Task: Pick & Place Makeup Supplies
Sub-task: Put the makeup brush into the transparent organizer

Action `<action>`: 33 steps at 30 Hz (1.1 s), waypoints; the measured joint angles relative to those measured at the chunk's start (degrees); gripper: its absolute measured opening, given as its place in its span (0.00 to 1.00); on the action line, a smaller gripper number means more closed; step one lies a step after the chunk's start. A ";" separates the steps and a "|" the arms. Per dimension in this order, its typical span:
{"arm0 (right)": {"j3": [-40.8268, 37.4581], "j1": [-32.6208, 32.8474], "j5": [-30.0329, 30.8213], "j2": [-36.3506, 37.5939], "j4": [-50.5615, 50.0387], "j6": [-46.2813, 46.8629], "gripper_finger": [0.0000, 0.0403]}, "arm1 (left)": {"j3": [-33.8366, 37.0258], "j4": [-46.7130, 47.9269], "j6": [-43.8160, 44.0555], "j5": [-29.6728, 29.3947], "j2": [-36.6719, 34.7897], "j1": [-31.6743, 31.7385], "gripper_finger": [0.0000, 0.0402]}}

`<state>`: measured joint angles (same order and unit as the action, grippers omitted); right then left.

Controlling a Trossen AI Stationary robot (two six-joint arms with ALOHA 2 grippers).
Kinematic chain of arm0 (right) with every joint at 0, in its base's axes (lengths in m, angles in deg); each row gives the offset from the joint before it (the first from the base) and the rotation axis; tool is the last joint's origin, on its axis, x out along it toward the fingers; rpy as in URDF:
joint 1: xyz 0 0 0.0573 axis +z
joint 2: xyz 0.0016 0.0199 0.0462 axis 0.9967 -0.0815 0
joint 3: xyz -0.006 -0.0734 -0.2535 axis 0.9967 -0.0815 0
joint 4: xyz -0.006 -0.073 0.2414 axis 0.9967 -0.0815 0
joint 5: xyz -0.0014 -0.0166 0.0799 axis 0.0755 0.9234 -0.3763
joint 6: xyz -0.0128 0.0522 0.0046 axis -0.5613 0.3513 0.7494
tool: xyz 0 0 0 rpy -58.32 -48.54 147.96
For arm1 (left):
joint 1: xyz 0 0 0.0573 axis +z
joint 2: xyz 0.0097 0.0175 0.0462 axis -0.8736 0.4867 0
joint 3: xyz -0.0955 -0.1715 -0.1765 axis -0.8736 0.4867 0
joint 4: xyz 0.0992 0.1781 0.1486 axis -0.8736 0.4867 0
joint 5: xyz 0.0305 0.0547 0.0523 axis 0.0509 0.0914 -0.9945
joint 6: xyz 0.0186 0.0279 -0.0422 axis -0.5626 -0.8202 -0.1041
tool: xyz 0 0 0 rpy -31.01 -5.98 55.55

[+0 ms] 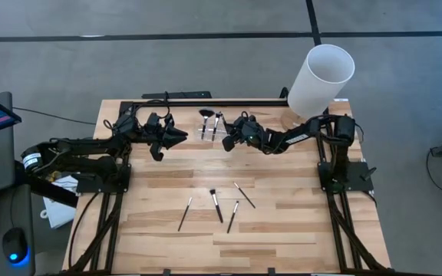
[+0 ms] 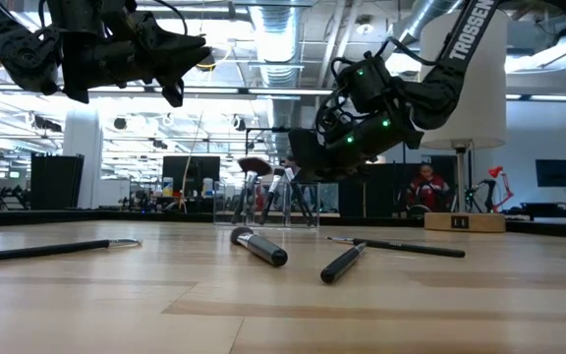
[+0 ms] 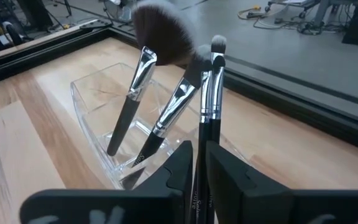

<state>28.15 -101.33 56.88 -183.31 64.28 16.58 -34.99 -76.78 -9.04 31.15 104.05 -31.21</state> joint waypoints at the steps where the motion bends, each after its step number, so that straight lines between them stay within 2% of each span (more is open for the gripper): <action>1: 0.00 0.02 0.00 0.00 0.00 0.00 0.10 | 0.00 0.00 0.02 0.00 0.00 0.02 0.19; 6: -0.11 0.75 -0.01 1.83 -0.53 -1.90 0.11 | 0.00 0.01 0.02 0.00 0.00 0.00 0.19; 12: -0.09 3.64 0.11 8.38 -4.31 -6.46 0.13 | 0.00 0.52 0.02 0.00 -0.02 0.01 0.19; 21: -0.12 8.73 0.11 20.05 -29.77 -8.20 0.13 | 0.00 1.75 0.21 0.00 -0.02 0.02 0.19; 23: -1.67 8.89 -0.06 21.47 -31.97 -7.65 0.13 | 0.00 1.80 0.32 0.00 -0.02 0.02 0.19; 27: -8.21 8.01 -1.60 24.10 -28.55 -7.62 0.13 | 0.00 3.22 0.44 -0.08 -0.02 0.02 0.19; 33: -18.72 6.87 -6.43 28.89 -11.99 -9.56 0.13 | 0.00 7.00 0.42 -1.46 -0.02 -1.37 0.19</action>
<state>9.43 -94.46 50.45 -154.41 52.29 7.02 -34.99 -69.78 -8.62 29.69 104.03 -32.58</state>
